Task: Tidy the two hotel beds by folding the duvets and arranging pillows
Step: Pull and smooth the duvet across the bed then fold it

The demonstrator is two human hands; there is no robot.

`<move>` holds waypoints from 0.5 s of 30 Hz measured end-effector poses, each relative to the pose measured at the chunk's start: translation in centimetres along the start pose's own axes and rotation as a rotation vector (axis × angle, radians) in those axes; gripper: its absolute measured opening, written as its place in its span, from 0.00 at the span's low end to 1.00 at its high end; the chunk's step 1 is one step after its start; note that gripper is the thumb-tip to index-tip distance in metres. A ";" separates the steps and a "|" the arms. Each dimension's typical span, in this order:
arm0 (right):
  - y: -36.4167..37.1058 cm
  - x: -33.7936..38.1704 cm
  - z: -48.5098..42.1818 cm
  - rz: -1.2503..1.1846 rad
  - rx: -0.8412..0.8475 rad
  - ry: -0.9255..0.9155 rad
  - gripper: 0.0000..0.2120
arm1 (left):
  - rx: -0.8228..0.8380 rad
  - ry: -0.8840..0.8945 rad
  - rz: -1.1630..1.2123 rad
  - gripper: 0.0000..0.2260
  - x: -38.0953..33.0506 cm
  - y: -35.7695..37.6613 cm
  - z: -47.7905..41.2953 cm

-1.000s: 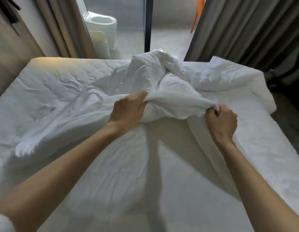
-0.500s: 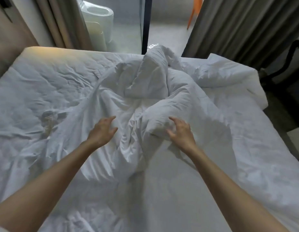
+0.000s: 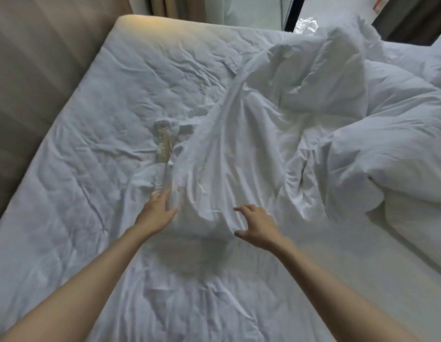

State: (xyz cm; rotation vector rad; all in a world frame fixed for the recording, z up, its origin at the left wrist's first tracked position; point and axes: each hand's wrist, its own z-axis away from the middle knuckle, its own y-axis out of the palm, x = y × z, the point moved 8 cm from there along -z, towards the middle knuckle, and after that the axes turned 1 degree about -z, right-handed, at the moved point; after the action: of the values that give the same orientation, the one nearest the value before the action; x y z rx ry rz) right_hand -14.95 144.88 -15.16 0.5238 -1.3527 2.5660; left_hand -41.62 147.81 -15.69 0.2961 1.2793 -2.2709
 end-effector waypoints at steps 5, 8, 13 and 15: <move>7.0 0.6 -3.6 0.034 0.068 0.036 0.44 | 0.124 0.039 0.020 0.37 4.6 3.1 -2.7; 8.9 0.1 -5.5 0.162 -0.020 0.084 0.47 | 0.206 0.045 0.044 0.44 6.0 5.2 -4.7; 9.5 0.7 -7.5 0.300 -0.265 0.049 0.31 | 0.193 0.112 0.001 0.50 7.0 7.1 -6.3; 8.9 1.3 -7.4 0.279 -0.303 0.002 0.17 | 0.187 0.130 -0.002 0.53 7.4 7.6 -6.4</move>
State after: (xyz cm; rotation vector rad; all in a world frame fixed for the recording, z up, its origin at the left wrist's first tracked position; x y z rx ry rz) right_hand -20.65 146.01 -25.26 0.2956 -1.8888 2.4881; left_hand -44.18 147.58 -27.75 0.5173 1.1299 -2.4106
